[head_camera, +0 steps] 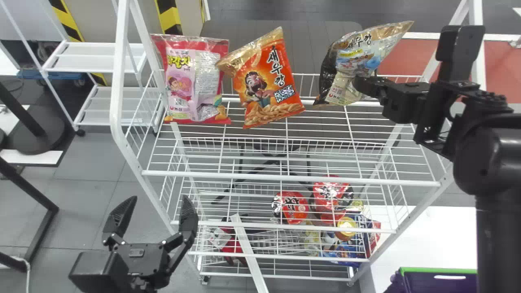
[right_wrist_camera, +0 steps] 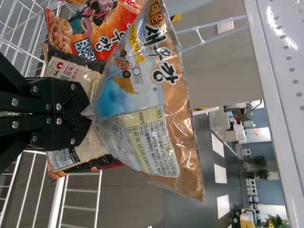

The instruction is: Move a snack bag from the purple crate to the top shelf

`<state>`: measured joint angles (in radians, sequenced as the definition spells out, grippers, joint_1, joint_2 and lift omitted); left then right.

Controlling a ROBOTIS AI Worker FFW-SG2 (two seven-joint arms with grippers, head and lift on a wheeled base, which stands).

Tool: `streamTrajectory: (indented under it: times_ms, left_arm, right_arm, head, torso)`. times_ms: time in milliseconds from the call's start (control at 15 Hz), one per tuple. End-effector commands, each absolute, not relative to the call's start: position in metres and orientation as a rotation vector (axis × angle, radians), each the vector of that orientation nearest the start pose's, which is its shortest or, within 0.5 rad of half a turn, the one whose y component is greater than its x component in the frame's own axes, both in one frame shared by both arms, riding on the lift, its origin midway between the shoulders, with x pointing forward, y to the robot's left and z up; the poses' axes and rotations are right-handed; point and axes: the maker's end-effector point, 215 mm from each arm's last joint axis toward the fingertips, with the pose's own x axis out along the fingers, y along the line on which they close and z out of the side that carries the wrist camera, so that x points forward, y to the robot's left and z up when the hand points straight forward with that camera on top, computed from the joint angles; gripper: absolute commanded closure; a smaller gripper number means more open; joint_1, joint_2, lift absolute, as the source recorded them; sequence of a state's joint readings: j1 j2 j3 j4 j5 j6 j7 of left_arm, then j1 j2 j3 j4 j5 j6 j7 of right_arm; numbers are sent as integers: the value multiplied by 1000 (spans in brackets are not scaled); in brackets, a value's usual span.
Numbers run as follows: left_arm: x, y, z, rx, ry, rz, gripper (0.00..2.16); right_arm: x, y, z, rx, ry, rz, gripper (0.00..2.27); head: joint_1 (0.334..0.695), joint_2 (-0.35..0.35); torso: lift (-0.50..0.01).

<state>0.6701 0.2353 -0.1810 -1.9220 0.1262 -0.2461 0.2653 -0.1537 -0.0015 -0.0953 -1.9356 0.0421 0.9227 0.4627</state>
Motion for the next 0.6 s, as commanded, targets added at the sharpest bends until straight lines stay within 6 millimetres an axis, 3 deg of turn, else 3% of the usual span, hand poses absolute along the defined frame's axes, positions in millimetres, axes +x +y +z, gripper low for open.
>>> streamTrajectory:
  times_ms: [0, 267, 533]
  left_arm:
    - [365, 218, -414, -25, 114, 19, 90]
    - [367, 224, -413, -28, 111, 23, 90]
    - [367, 225, -413, -35, 102, 23, 90]
  right_arm:
    - [607, -181, -323, 79, 404, 337, 1754]
    - [615, -173, -339, 30, 427, 294, 1754]
    - [610, -170, -357, -6, 479, 255, 1754]
  head:
    - [695, 27]
    - [695, 44]
    - [695, 55]
  torso:
    - [2]
    - [2]
    - [2]
